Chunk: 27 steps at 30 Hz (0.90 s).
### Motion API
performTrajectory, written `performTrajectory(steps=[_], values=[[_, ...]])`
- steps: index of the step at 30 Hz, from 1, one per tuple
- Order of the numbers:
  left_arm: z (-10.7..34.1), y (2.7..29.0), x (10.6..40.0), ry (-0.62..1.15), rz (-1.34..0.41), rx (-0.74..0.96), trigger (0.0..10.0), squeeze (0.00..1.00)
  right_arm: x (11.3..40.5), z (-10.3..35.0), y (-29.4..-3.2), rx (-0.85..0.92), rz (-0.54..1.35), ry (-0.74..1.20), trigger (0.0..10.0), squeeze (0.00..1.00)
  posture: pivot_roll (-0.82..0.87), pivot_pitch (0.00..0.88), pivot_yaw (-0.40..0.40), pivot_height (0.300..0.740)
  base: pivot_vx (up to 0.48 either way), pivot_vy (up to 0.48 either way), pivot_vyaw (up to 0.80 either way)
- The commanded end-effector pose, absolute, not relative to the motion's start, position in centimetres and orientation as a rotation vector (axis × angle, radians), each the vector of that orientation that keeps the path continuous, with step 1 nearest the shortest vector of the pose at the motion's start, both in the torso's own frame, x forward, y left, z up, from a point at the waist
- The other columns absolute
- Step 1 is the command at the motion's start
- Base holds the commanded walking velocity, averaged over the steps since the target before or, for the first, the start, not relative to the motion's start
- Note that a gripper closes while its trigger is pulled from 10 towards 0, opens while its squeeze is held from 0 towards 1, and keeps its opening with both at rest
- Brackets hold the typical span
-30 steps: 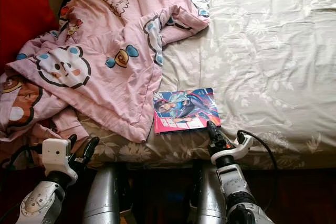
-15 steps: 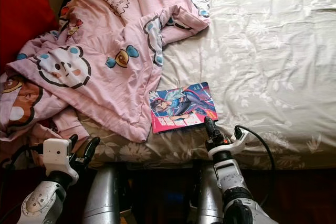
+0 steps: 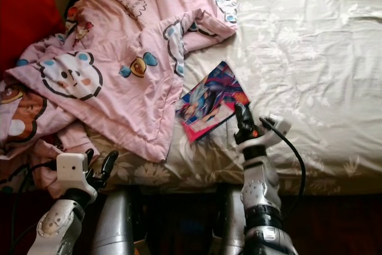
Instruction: Clean up the room
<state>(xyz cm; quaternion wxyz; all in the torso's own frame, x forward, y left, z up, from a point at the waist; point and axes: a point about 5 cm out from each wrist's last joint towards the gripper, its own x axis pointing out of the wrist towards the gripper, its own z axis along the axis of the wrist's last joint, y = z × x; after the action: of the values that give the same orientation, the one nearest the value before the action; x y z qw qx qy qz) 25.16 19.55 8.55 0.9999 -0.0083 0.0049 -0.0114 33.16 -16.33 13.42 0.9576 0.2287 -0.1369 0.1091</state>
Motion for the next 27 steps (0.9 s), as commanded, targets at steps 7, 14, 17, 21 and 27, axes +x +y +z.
performTrajectory(steps=[7,14,17,21,27], values=[[7.5,18.9,25.1,0.024,-0.013,-0.035,10.0,0.00,31.7,15.0,-13.8,0.111,0.228,-0.279,10.0,0.00,0.10,0.213,-0.067,0.570,0.000,0.000,0.00],[7.3,19.5,24.9,0.024,0.011,-0.055,10.0,0.00,30.8,14.5,-13.4,0.122,0.184,-0.234,10.0,0.00,0.11,0.211,-0.072,0.610,0.000,0.000,0.00],[7.0,19.5,24.8,0.030,0.014,-0.062,10.0,0.00,30.7,14.6,-13.6,0.119,0.146,-0.228,10.0,0.00,0.10,0.204,-0.067,0.635,0.000,0.000,0.00],[6.8,19.3,24.8,0.030,0.008,-0.063,10.0,0.00,30.4,14.7,-13.6,0.111,0.135,-0.230,10.0,0.00,0.10,0.197,-0.067,0.655,0.000,0.000,0.00],[6.7,18.9,25.1,0.027,-0.002,-0.071,10.0,0.00,30.2,14.8,-13.8,0.117,0.119,-0.221,10.0,0.00,0.09,0.167,-0.078,0.695,0.000,0.000,0.00]])
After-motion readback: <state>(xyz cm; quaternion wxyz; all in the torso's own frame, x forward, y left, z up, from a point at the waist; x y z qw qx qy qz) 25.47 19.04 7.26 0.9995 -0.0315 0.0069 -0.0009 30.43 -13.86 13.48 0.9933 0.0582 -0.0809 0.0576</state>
